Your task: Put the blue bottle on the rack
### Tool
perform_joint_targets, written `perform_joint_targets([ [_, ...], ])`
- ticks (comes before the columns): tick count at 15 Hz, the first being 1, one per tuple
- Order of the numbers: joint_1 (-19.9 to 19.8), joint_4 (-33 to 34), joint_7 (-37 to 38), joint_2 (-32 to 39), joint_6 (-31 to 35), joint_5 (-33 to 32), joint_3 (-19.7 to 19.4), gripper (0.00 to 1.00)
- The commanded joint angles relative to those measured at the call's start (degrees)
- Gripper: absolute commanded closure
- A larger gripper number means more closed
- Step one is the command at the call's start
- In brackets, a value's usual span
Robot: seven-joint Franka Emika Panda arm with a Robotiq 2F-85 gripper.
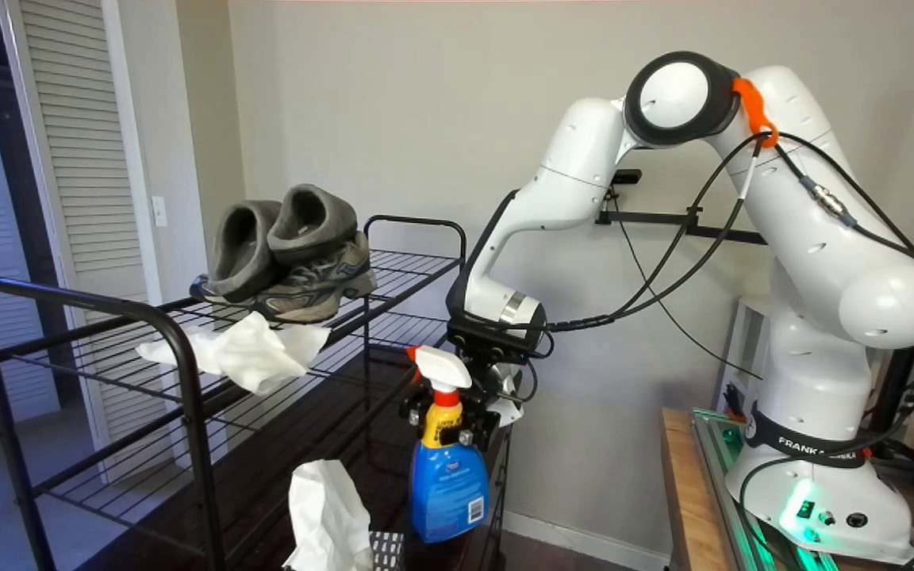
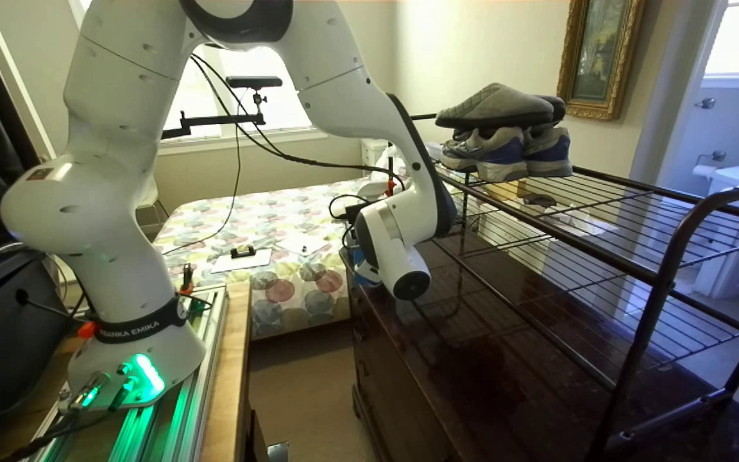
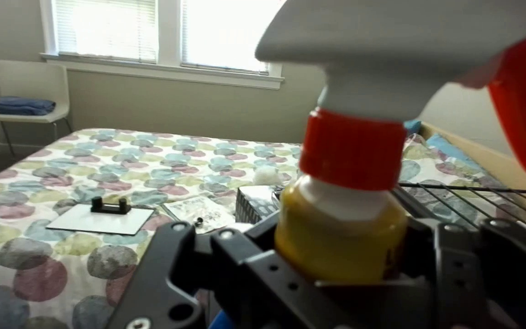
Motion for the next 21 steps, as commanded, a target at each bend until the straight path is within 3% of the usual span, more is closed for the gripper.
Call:
perform_joint_targets([
  [1, -1.5, -2.0, 7.8, -5.7, -3.6, -2.0, 0.4, 0.91],
  [7, -2.8, -2.4, 11.1, -9.3, -6.3, -1.8, 0.2, 0.91],
  [8, -1.9, 0.0, 8.7, -4.9, -3.4, -1.1, 0.3, 0.66],
  [10, -2.2, -0.3, 9.0, -5.7, -3.9, -1.1, 0.2, 0.66],
  [11, -2.2, -0.5, 9.0, -5.9, -3.9, -1.1, 0.2, 0.91],
  [14, -2.4, -0.5, 9.1, -4.9, -1.3, 0.1, 0.0, 0.91],
  [21, -3.9, -2.8, 9.0, -12.4, 0.0, 1.3, -0.6, 0.91],
])
